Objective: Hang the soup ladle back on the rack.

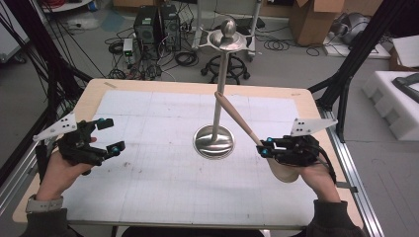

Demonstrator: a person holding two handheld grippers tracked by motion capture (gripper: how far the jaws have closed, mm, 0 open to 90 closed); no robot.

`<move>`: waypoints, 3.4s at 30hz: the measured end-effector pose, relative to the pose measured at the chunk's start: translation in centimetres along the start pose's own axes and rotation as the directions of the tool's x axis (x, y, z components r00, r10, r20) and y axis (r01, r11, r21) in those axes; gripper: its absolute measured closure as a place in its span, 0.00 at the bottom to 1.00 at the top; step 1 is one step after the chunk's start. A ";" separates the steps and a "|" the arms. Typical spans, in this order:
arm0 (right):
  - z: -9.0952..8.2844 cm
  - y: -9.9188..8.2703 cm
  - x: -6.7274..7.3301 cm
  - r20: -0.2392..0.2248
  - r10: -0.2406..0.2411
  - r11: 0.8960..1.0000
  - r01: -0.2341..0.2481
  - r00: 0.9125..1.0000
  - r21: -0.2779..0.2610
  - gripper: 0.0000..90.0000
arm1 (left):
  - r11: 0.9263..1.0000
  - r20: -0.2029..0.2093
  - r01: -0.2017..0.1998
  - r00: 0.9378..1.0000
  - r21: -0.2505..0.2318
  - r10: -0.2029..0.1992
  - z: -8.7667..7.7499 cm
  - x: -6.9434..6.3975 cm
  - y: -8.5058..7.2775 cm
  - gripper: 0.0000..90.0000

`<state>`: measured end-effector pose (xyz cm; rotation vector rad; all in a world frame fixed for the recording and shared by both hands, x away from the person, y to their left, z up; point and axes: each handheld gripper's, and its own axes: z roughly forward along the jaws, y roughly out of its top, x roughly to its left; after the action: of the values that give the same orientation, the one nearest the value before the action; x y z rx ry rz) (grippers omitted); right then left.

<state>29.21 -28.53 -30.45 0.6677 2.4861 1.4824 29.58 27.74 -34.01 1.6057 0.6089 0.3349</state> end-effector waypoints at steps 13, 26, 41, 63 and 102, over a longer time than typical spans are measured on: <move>-2.2 0.8 -0.3 0.026 -0.006 0.999 0.007 1.000 -0.045 0.87 | 1.000 0.000 -0.001 1.000 0.004 0.001 0.0 -0.1 0.0 0.02; -4.7 1.8 -1.3 0.049 -0.011 0.998 0.014 0.999 -0.058 0.87 | 1.000 0.000 0.000 1.000 0.004 0.000 0.0 -0.1 0.0 0.02; -7.2 3.0 -1.8 0.098 -0.002 0.993 0.014 0.995 -0.119 0.87 | 1.000 0.001 0.000 1.000 0.009 0.000 0.0 -0.1 0.0 0.02; -7.6 4.2 -2.2 0.124 0.000 0.988 0.020 0.992 -0.156 0.87 | 1.000 0.002 0.005 1.000 0.009 -0.005 0.0 0.0 -0.1 0.02; -3.3 4.4 -3.3 0.095 0.017 0.994 -0.007 0.995 -0.108 0.87 | 1.000 -0.003 0.017 1.000 0.003 -0.017 -0.4 0.2 -0.3 0.02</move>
<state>32.19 -30.91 -25.26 0.7184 2.3175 1.5373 29.44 28.16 -34.26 1.6028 0.6251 0.3238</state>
